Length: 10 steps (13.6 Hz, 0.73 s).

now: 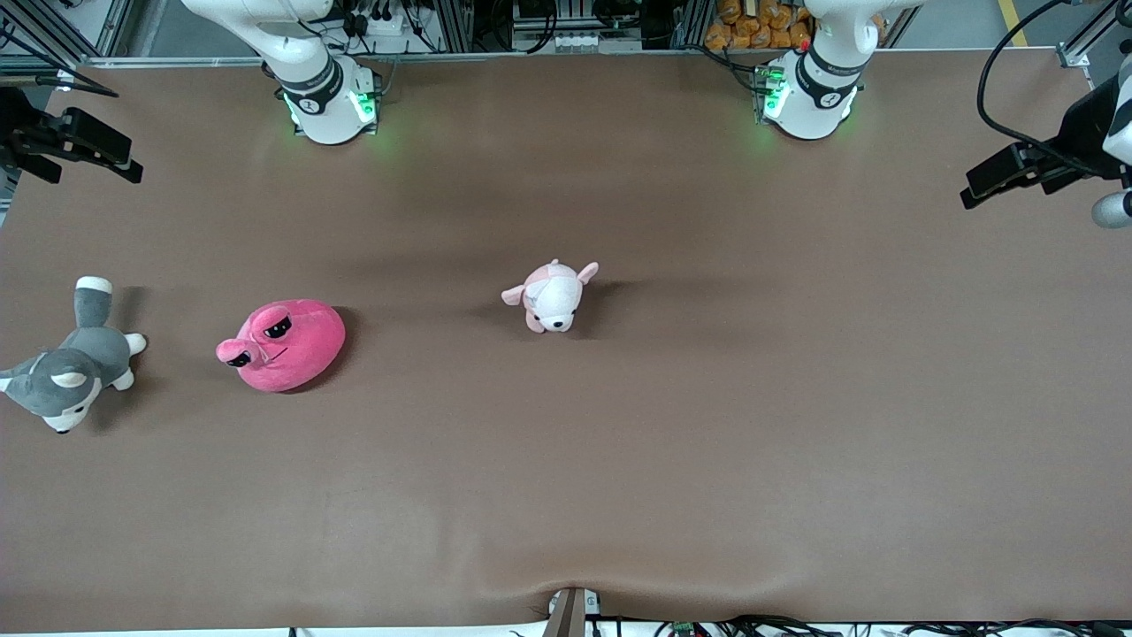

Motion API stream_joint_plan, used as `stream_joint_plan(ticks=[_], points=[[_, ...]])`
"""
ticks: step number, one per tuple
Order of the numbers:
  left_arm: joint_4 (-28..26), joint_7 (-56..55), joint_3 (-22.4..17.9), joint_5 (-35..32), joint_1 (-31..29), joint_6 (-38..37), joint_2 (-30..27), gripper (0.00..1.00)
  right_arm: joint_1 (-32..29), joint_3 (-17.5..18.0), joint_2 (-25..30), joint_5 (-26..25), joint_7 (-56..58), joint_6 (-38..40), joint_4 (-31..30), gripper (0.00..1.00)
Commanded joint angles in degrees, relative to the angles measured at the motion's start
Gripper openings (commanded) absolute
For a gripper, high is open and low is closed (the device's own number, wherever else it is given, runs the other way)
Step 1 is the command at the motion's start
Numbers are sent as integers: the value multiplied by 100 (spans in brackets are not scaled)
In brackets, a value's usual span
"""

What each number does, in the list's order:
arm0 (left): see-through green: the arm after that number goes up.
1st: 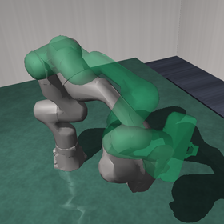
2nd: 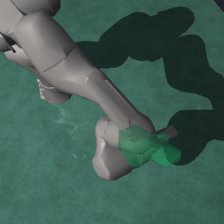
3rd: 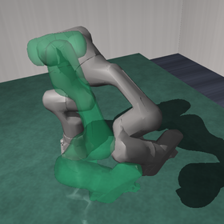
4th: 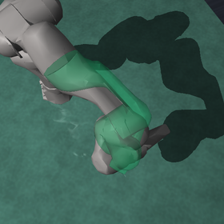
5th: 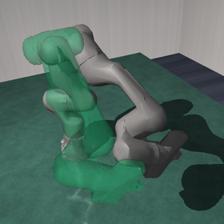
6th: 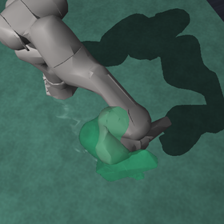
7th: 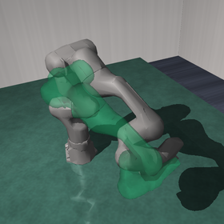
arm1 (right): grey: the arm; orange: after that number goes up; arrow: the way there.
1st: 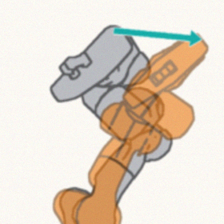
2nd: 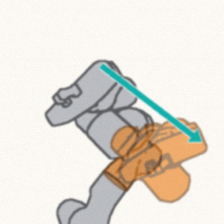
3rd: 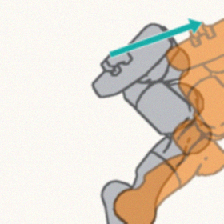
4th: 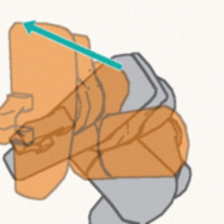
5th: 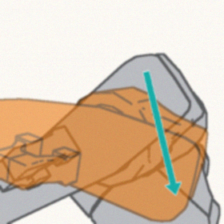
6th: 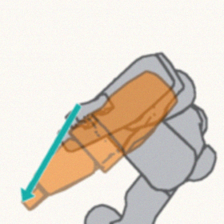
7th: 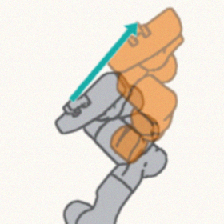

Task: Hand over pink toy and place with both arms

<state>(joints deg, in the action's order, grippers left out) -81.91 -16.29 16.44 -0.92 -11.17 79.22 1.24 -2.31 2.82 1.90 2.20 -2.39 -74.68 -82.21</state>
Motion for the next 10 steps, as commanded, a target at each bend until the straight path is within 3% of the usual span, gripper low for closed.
stream_joint_plan(ticks=[1, 3, 5, 6, 10], points=[[-10, 108, 9, -84, 0, 59, -53, 100, -59, 26, 153, -97, 107, -64, -120, 100], [-97, 91, -201, -84, 244, 59, -132, 100, -50, 34, 153, -184, 133, -64, -120, 100], [-360, 91, -1225, -75, 1217, 120, -299, 100, -24, 52, 144, -386, 151, -64, -120, 100], [-379, 91, -1379, -49, 1318, 120, -317, 100, -41, 43, 144, -360, 99, -56, -120, 100], [-309, 344, -1354, -66, 1310, -20, -291, 100, -50, 43, 144, -334, 80, -73, -120, 100]])
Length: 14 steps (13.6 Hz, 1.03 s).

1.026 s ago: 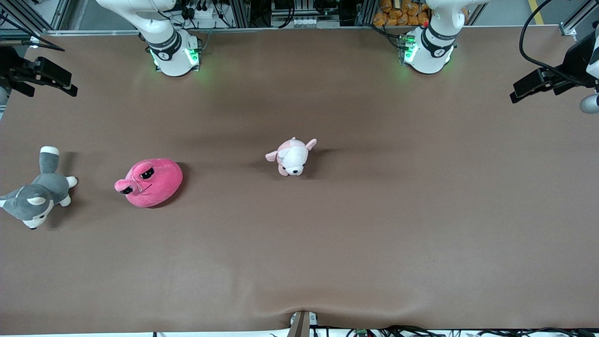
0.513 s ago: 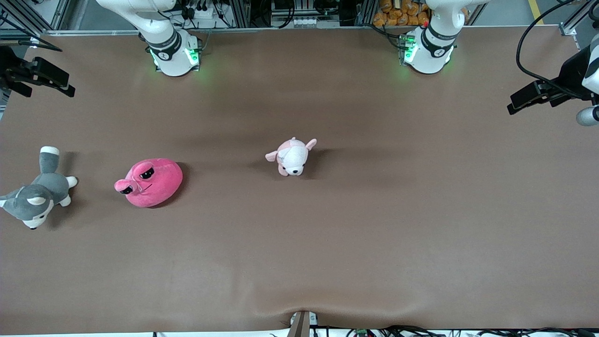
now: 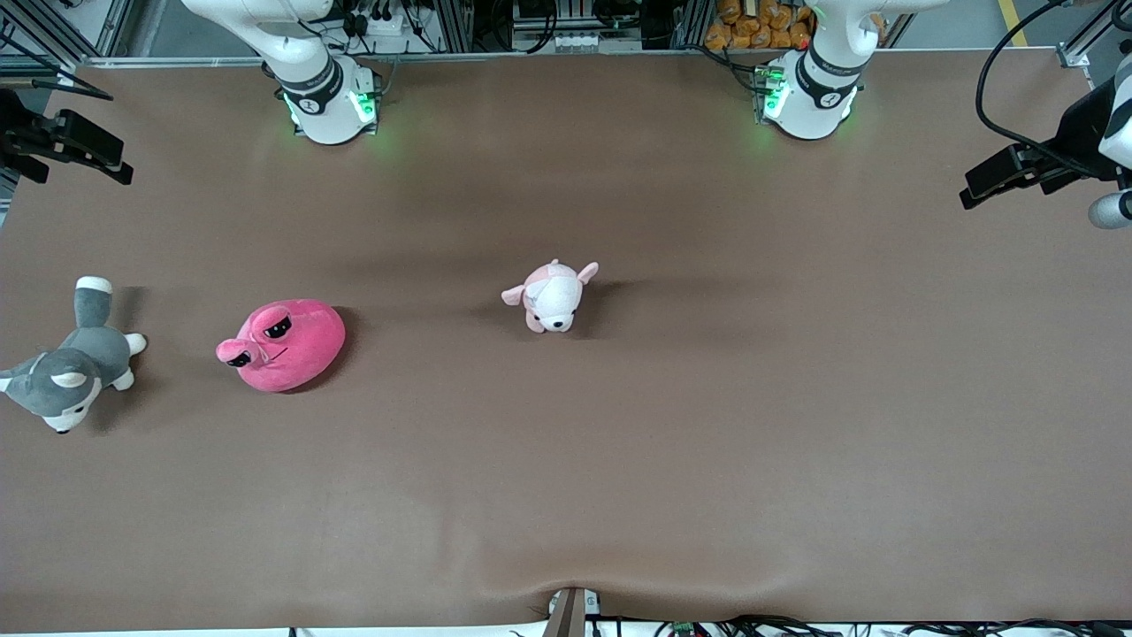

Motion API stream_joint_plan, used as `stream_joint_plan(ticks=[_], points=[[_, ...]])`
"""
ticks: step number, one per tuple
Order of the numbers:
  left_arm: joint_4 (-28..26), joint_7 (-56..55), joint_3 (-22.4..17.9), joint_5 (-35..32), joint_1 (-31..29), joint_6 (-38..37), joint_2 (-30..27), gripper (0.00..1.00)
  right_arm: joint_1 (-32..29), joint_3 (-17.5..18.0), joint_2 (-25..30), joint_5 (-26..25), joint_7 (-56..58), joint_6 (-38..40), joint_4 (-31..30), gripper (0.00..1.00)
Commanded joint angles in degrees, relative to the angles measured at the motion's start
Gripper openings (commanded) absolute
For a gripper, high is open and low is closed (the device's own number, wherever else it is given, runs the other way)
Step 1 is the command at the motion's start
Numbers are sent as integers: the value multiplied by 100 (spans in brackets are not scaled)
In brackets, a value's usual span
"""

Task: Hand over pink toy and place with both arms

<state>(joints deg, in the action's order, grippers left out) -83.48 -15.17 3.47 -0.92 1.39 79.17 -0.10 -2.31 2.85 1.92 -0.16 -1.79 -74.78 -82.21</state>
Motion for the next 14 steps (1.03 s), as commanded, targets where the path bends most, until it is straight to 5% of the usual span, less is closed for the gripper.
stream_joint_plan(ticks=[1, 14], points=[[-142, 295, -57, -66, 72, -16, -148, 100, -59, 40, 142, -89, 20, -64, -120, 100], [25, 744, -110, -84, 46, -288, -166, 100, -112, 22, 133, -71, 20, -55, -120, 100]])
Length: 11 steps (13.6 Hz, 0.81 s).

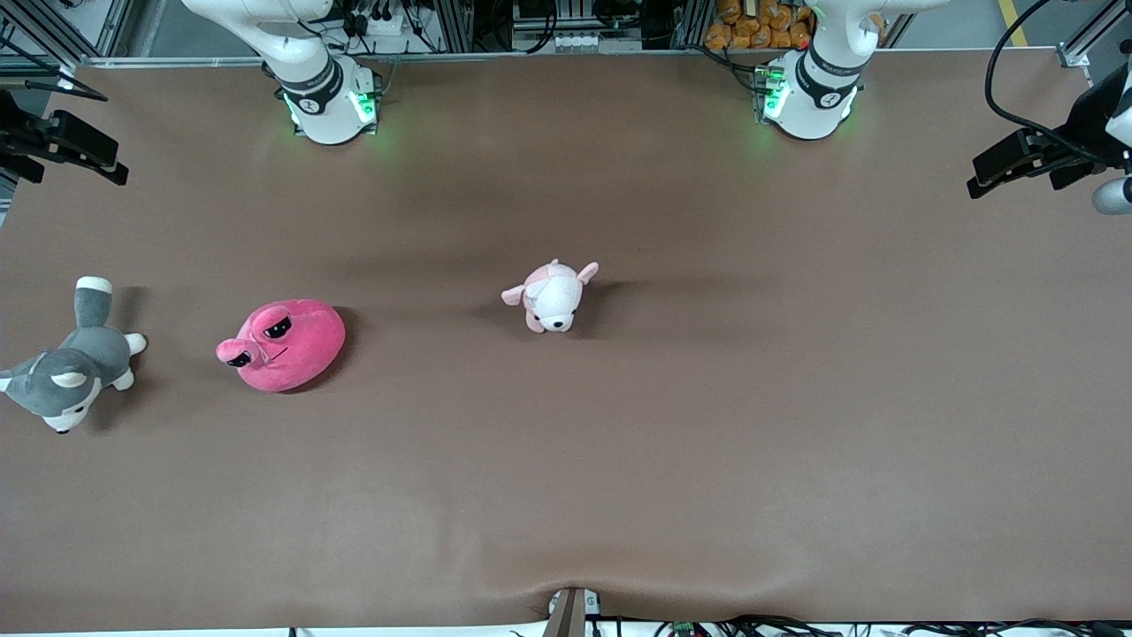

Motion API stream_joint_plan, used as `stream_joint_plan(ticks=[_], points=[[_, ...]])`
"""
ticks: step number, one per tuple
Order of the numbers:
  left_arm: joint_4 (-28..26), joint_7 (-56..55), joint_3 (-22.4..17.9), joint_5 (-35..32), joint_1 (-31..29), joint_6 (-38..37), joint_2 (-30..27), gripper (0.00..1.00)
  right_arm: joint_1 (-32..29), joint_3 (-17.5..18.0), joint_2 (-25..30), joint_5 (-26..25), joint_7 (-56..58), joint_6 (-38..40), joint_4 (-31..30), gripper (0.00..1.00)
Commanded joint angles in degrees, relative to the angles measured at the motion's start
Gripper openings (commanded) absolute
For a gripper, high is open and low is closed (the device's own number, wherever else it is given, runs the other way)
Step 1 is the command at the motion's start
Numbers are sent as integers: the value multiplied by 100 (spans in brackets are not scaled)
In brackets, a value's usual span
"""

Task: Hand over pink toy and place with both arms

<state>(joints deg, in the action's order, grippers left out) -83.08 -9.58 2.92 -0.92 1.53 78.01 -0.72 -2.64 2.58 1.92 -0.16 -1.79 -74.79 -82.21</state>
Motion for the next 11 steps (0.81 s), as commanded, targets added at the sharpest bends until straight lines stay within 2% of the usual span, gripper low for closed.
stream_joint_plan(ticks=[1, 11], points=[[-16, 123, -55, -84, 32, -190, -104, 100, -79, 49, 133, -71, 21, -44, -120, 100], [-15, 105, -64, -172, 32, -190, -77, 100, -79, 49, 133, -71, 21, -27, -120, 100]])
